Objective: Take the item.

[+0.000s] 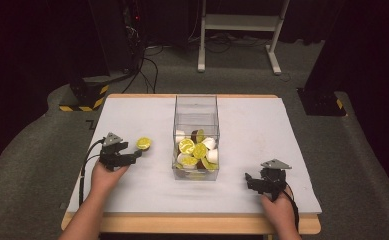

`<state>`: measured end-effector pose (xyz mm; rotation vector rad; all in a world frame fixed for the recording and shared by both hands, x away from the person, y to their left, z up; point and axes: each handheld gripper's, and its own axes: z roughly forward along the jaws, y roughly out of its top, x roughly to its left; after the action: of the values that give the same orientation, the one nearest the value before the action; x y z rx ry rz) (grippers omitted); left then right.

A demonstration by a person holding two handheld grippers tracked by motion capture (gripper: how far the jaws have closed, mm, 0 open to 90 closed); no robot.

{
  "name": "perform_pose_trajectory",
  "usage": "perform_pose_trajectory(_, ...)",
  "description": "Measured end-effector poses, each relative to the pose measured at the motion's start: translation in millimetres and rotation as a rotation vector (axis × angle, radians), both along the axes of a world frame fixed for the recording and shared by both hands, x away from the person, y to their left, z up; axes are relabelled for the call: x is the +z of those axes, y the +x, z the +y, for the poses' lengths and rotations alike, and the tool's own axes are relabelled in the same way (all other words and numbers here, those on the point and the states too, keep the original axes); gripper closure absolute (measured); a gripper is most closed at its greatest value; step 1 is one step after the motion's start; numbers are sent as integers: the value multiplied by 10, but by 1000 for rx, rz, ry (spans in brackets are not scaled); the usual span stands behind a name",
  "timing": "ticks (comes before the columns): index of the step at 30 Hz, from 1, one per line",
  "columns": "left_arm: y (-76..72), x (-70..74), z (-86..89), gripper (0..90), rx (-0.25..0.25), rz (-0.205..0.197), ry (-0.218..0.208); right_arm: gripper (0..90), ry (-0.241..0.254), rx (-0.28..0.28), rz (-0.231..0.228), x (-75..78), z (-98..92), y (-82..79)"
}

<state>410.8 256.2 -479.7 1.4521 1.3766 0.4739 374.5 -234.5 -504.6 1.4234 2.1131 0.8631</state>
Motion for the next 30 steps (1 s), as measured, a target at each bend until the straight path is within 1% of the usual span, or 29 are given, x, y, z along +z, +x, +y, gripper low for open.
perform_pose_trajectory(3,-61,-8,31,294,-9,2,5,130,0,0,0,0,0,0)
perform_pose_trajectory(4,-83,-13,35,300,-11,8,-6,130,0,0,0,0,0,0)
perform_pose_trajectory(5,-83,-13,35,306,-11,8,-6,130,0,0,0,0,0,0)
perform_pose_trajectory(6,-127,-27,56,307,-22,20,-8,130,0,0,0,0,0,0)
perform_pose_trajectory(7,-151,-35,56,308,-21,24,-13,130,0,0,0,0,0,0)
perform_pose_trajectory(8,-177,-43,73,308,-29,25,-2,130,0,0,0,0,0,0)
perform_pose_trajectory(9,-199,-53,70,310,-25,24,-15,130,0,0,0,0,0,0)
perform_pose_trajectory(10,-212,-64,28,310,3,10,-71,130,0,0,0,0,0,0)
perform_pose_trajectory(11,-212,-64,28,310,3,10,-71,130,0,0,0,0,0,0)
perform_pose_trajectory(12,-271,-89,93,310,-29,33,-1,130,-1,-1,0,0,1,-1)
perform_pose_trajectory(13,-300,-101,112,309,-38,37,15,130,-1,-1,0,0,1,-1)
perform_pose_trajectory(14,-325,-113,116,309,-33,39,3,130,-1,-1,0,0,1,-1)
perform_pose_trajectory(16,-350,-125,124,316,-35,46,0,130,-1,-1,0,0,2,-1)
perform_pose_trajectory(17,-379,-137,135,318,-39,49,8,130,-1,-1,0,0,1,-1)
perform_pose_trajectory(18,-442,-164,146,318,-42,48,32,130,-1,-1,0,0,1,-1)
perform_pose_trajectory(19,-470,-178,159,318,-49,48,54,130,-1,-1,0,0,1,-1)
perform_pose_trajectory(20,-496,-195,151,318,-41,48,49,130,-1,-1,0,0,1,-1)
perform_pose_trajectory(22,-552,-226,166,319,-51,52,79,130,-1,-1,0,0,2,-1)
perform_pose_trajectory(25,-607,-267,151,332,-43,53,79,130,-1,-1,-1,0,2,-1)
perform_pose_trajectory(27,-678,-338,137,336,-52,63,103,130,-1,-2,0,0,2,-1)
perform_pose_trajectory(28,-678,-338,137,334,-52,63,103,130,-1,-2,0,0,2,-1)
perform_pose_trajectory(29,-718,-357,108,339,-50,38,120,130,-1,-2,0,0,2,-2)
perform_pose_trajectory(30,-718,-357,108,335,-50,38,120,130,-1,-2,0,0,2,-2)
